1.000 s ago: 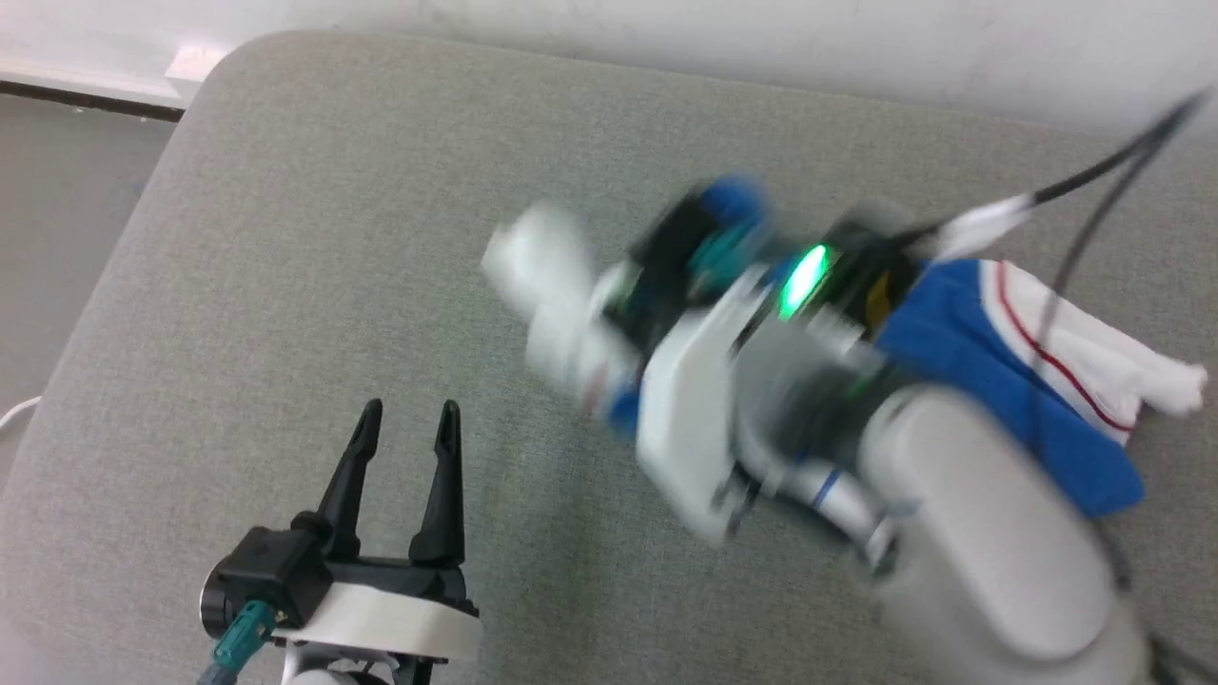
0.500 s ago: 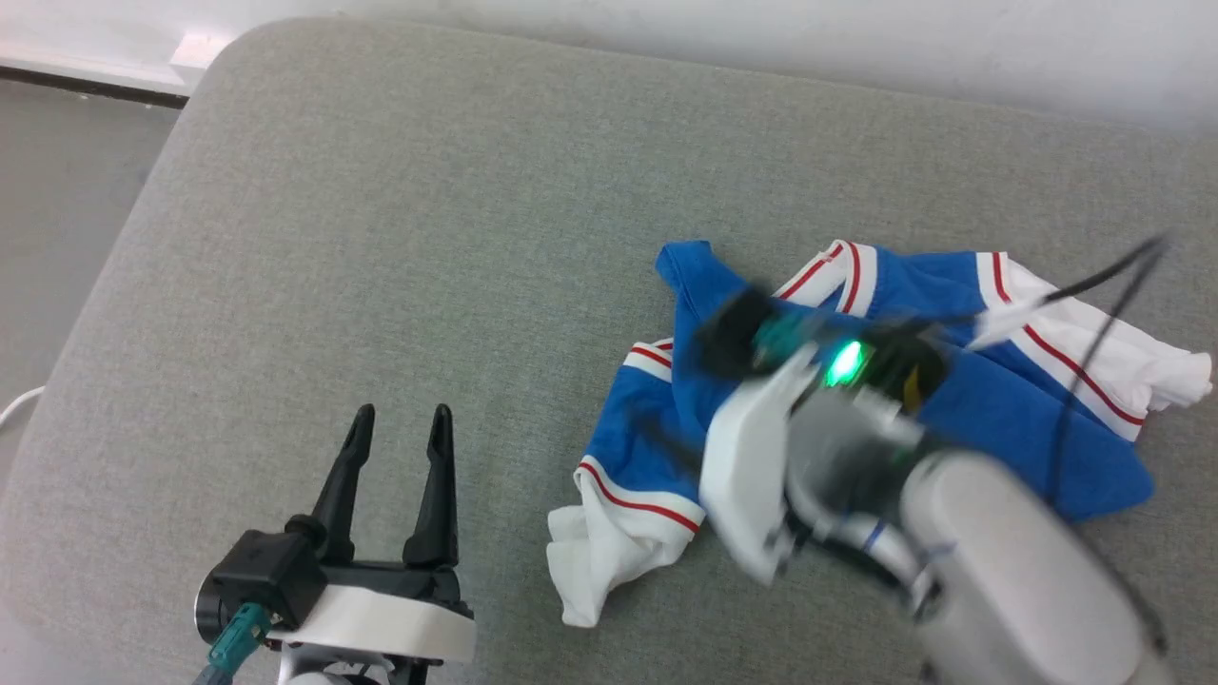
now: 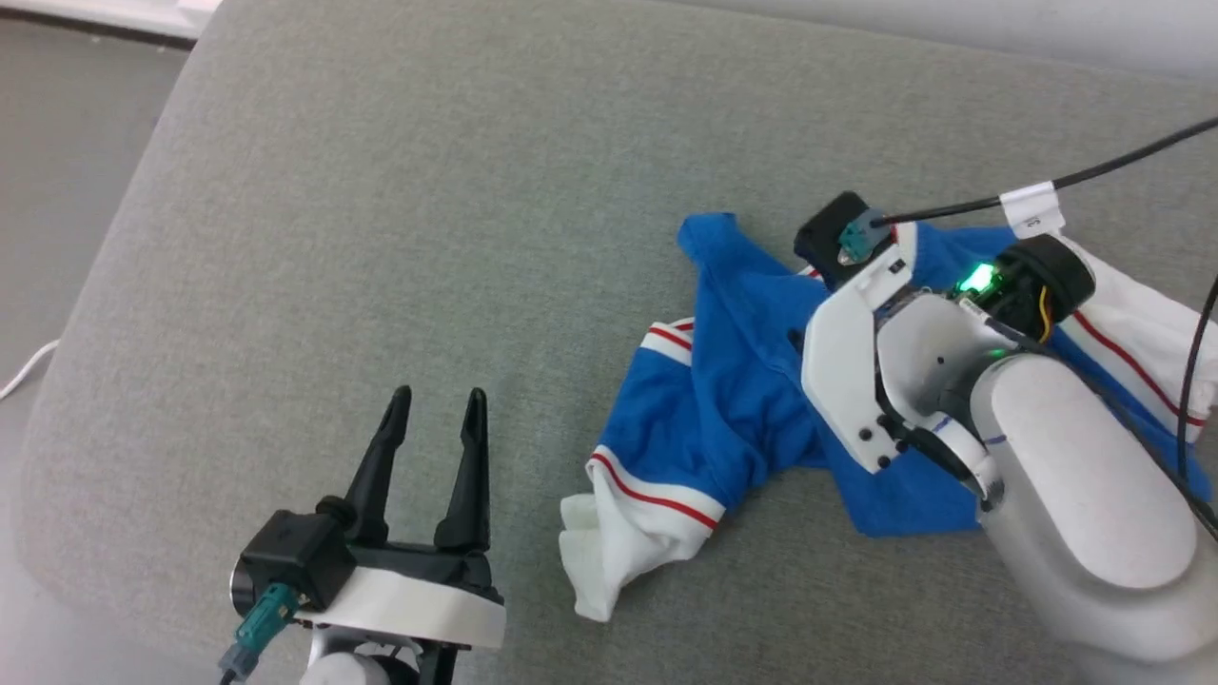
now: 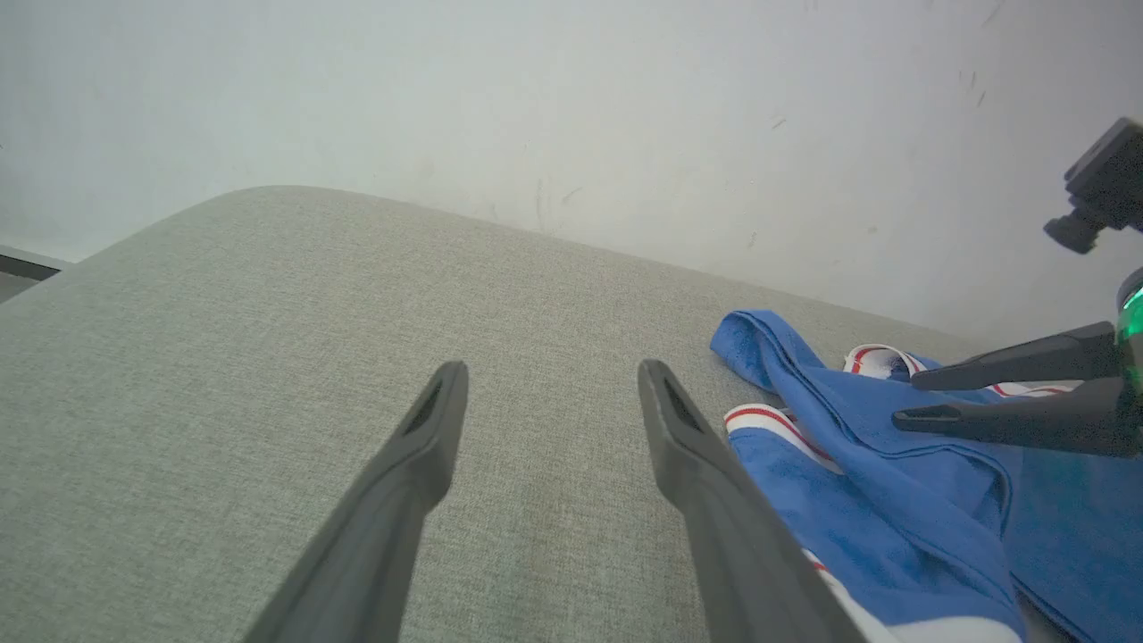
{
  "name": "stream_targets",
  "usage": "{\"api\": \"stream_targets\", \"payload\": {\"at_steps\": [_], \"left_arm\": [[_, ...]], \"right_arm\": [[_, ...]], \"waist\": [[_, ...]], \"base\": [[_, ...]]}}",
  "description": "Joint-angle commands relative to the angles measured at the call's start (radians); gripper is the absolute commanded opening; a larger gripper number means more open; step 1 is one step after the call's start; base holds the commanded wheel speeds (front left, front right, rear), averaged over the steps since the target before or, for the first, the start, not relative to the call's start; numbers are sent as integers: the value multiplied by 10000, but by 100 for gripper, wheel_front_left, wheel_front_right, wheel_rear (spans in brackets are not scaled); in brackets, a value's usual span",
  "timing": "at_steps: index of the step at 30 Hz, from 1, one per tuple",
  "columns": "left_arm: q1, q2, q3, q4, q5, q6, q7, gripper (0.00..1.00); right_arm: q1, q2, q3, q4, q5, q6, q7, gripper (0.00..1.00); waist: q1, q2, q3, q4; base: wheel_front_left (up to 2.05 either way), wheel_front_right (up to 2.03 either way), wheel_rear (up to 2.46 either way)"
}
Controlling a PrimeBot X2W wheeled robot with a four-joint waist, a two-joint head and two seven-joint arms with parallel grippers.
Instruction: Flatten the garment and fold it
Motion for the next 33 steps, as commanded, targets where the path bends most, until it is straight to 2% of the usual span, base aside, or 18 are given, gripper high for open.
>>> {"api": "stream_targets", "payload": {"at_steps": [1, 4, 6, 7, 14, 18, 22, 27, 30, 33], "left_arm": [[-147, -48, -8, 32, 56, -75, -47, 100], [-203, -119, 10, 102, 85, -133, -47, 100], [-230, -153, 40, 133, 110, -160, -47, 100], [-239, -167, 60, 152, 123, -169, -47, 100], [-150, -138, 219, 216, 316, -184, -47, 100], [78, -7, 334, 164, 387, -117, -47, 100], [376, 137, 398, 60, 408, -36, -3, 100], [659, 249, 389, -191, 420, 45, 136, 100], [780, 294, 369, -345, 417, 76, 197, 100], [807, 360, 385, -457, 379, 71, 245, 100]], "right_arm": [[-108, -41, 5, 107, -61, -9, -31, 100], [-69, -89, 69, 593, -98, -9, -58, 100], [-68, -8, -69, 841, -99, -9, -154, 28], [-91, 9, -79, 922, -123, -9, -232, 0], [-342, 295, -455, 672, 145, -9, -1208, 0], [-193, 465, -1024, -351, 717, -9, -1517, 0], [649, 448, -1872, -1925, 1122, -9, -1419, 0], [3317, 569, -3228, -4756, 1448, -9, -436, 0], [5858, 791, -4115, -6352, 1484, -9, 481, 0], [8503, 1284, -4953, -7330, 1633, -9, 1155, 0]], "waist": [[-1, 0, 198, 212], [-1, 0, 265, 321], [-1, 0, 279, 339], [-1, 0, 264, 332], [-1, 0, -275, -33], [-1, 0, -757, -404], [-1, 0, -1170, -752], [-1, 0, -1366, -1015], [-1, 0, -1263, -1110], [-1, 0, -1089, -1190]], "base": [[0, 0, 0], [0, 0, 0], [0, 0, 0], [0, 0, 0], [0, 0, 0], [0, 0, 0], [0, 0, 0], [0, 0, 0], [0, 0, 0], [0, 0, 0]]}}
